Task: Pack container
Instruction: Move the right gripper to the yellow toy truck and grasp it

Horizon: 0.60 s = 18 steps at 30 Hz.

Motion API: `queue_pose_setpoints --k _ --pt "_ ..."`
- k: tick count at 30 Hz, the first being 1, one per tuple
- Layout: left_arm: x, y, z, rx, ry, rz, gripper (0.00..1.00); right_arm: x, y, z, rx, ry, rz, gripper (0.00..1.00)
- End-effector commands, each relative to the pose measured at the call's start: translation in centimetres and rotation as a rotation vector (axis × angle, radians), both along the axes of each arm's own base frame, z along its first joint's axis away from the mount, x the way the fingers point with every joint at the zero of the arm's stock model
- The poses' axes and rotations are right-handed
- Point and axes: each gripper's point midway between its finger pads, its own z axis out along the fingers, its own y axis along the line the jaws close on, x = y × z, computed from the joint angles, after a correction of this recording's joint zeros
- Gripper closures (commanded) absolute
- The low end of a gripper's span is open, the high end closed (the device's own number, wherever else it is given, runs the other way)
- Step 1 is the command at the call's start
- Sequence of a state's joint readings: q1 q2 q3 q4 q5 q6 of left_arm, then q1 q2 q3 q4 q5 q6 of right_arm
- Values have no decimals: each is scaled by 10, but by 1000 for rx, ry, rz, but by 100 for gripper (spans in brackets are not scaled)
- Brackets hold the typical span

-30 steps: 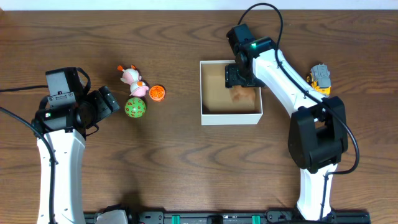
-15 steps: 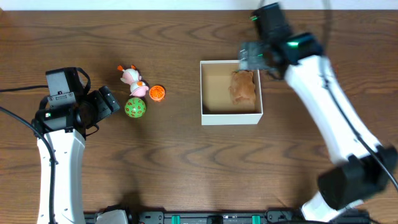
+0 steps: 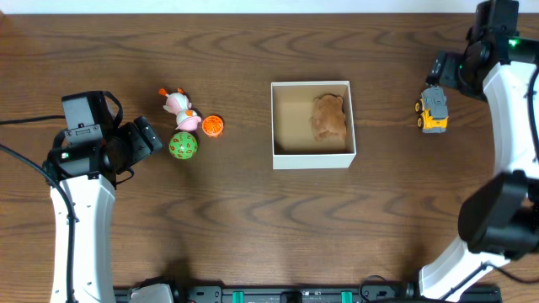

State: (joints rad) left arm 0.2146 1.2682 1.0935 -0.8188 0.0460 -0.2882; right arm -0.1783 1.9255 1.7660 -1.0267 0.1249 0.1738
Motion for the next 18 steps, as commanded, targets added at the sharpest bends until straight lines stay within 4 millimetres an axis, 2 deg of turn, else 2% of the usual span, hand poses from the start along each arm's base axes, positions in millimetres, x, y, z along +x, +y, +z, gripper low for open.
queue_pose_setpoints --k 1,6,11,18 --pt "3 3 6 9 -10 2 2 5 0 -29 24 58 127 1" --pt "3 3 6 9 -10 2 2 11 1 -66 73 113 184 12" --pt "3 3 6 9 -10 2 2 14 0 -93 87 151 177 13" --pt "3 3 6 9 -10 2 2 15 3 -114 114 176 168 19"
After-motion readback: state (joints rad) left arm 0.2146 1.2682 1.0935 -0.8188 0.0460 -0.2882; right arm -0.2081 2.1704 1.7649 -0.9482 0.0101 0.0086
